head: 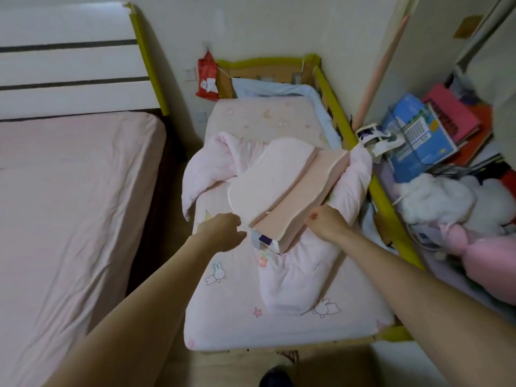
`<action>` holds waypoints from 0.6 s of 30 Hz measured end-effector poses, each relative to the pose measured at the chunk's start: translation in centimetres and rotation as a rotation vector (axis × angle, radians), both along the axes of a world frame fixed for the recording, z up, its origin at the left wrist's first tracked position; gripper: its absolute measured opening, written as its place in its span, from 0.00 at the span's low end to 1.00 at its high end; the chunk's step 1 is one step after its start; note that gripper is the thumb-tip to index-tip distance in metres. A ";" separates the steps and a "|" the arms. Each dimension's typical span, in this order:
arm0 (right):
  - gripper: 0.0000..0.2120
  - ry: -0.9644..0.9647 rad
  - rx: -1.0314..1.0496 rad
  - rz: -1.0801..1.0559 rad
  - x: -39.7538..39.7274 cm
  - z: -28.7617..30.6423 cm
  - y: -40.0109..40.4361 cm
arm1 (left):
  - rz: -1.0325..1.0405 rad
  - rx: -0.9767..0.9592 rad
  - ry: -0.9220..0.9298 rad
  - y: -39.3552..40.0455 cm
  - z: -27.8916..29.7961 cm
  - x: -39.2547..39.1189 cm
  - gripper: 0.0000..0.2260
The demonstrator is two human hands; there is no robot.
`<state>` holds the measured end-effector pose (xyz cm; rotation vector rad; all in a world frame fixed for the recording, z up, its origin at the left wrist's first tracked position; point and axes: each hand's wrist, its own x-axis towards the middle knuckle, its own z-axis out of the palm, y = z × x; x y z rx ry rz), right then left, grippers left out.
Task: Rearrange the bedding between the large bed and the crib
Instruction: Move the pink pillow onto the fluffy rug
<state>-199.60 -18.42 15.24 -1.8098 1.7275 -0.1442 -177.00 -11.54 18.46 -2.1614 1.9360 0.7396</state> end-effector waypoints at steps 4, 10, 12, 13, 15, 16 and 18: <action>0.12 0.002 0.097 -0.069 1.1 -3.3 -5.1 | 0.062 0.079 0.032 -5.3 -3.5 0.4 0.21; 0.25 -0.158 0.207 -0.383 1.5 -10.8 -10.7 | 0.142 0.141 0.205 -11.2 -10.6 -1.5 0.21; 0.30 -0.261 0.259 -0.512 1.6 -13.8 -12.2 | 0.139 0.165 0.263 -12.4 -13.2 -2.6 0.26; 0.29 -0.291 0.247 -0.563 1.7 -15.1 -12.7 | 0.142 0.173 0.287 -12.9 -14.5 -3.1 0.28; 0.25 -0.193 0.032 -0.654 1.4 -17.3 -13.7 | 0.150 0.176 0.306 -13.7 -17.2 -4.1 0.30; 0.24 -0.101 -0.142 -0.673 1.0 -18.1 -13.9 | 0.145 0.167 0.305 -14.0 -18.2 -4.6 0.31; 0.28 0.033 -0.340 -0.691 -0.5 -19.6 -14.4 | 0.114 0.135 0.267 -14.9 -19.9 -6.2 0.35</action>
